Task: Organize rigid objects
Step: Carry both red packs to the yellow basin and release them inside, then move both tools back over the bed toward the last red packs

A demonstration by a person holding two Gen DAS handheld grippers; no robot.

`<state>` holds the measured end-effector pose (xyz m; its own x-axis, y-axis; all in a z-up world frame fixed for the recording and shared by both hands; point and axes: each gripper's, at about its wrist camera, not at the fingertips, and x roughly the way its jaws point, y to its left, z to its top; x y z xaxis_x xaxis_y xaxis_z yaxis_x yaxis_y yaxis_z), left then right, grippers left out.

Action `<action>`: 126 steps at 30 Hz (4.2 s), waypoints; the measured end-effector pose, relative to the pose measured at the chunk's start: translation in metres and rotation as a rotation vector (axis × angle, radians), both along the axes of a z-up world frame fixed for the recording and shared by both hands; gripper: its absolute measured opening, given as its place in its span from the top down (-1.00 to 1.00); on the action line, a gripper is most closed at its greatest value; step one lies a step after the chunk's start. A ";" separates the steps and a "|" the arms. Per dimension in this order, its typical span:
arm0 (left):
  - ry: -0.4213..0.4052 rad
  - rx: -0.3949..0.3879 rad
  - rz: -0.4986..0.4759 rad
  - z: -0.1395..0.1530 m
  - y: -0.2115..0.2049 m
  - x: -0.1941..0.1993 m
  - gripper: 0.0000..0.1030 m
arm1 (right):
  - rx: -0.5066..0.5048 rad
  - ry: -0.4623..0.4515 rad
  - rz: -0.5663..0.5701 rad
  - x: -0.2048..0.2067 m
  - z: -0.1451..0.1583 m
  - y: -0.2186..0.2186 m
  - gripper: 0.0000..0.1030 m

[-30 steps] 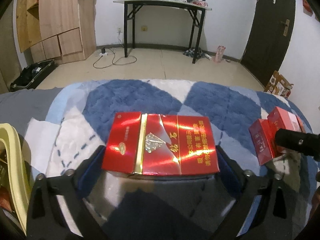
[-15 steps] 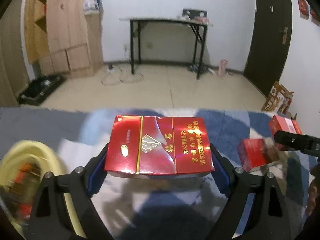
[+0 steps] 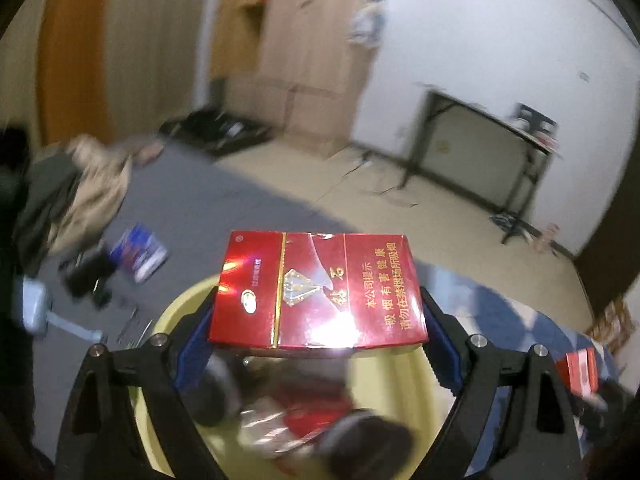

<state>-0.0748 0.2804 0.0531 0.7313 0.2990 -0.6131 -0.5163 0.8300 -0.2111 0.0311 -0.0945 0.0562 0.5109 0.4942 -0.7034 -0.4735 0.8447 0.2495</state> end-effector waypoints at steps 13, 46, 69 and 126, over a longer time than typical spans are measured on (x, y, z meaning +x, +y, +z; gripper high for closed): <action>0.030 -0.173 0.076 -0.049 0.049 -0.009 -0.74 | -0.163 0.098 0.488 -0.006 -0.019 0.229 -0.58; -0.037 0.054 -0.548 0.041 -0.171 0.069 -1.00 | -0.038 -0.080 -0.424 -0.010 0.061 -0.117 -0.99; 0.175 -0.009 -0.664 -0.071 -0.254 0.145 -1.00 | 0.013 -0.020 -0.406 0.020 0.053 -0.149 -0.99; 0.213 0.127 -0.627 -0.095 -0.267 0.154 -1.00 | 0.173 -0.082 -0.475 -0.002 0.062 -0.220 -0.99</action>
